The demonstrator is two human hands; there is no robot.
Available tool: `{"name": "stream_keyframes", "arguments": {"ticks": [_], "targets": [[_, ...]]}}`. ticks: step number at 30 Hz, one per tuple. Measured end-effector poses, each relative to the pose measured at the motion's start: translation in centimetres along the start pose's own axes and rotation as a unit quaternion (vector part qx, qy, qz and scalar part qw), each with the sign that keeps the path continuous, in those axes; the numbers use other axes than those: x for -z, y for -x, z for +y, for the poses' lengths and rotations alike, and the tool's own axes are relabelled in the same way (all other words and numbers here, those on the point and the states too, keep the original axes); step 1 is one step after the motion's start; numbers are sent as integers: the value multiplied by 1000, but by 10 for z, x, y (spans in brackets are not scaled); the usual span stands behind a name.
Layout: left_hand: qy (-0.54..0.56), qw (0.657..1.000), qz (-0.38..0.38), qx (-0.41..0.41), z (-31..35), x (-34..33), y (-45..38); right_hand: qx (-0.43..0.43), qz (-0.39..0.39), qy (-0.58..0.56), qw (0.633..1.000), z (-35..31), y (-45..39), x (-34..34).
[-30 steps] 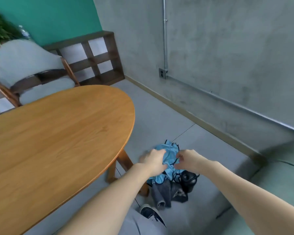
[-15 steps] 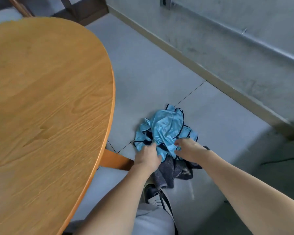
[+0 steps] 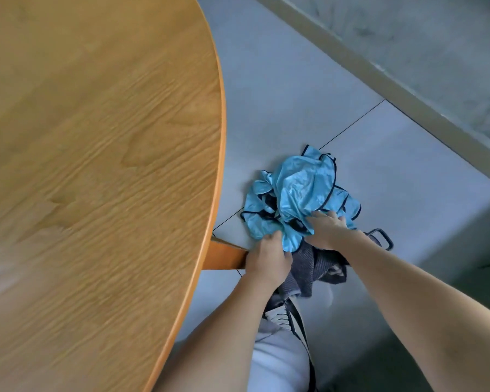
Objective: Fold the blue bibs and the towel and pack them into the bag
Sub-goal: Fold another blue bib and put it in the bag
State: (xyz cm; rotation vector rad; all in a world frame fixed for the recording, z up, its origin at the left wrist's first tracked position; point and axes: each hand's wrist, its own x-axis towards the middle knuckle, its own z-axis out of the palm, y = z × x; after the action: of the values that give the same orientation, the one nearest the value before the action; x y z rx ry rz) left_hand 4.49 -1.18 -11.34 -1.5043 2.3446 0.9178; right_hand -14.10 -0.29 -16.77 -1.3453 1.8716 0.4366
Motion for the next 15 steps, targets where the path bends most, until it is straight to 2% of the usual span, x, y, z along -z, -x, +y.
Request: {"name": "stream_keyframes", "arguments": {"ticks": [7, 11, 13, 15], "targets": [[-33, 999, -4, 2, 15, 32, 20, 54, 83, -130, 987, 12, 51, 22], [-28, 999, 22, -13, 41, 62, 43, 74, 184, -184, 963, 16, 97, 55], [-32, 999, 37, -22, 53, 78, 57, 70, 229, -268, 933, 15, 120, 77], [-30, 998, 53, -30, 65, 95, 73, 79, 233, -428, 869, 15, 147, 101]]}}
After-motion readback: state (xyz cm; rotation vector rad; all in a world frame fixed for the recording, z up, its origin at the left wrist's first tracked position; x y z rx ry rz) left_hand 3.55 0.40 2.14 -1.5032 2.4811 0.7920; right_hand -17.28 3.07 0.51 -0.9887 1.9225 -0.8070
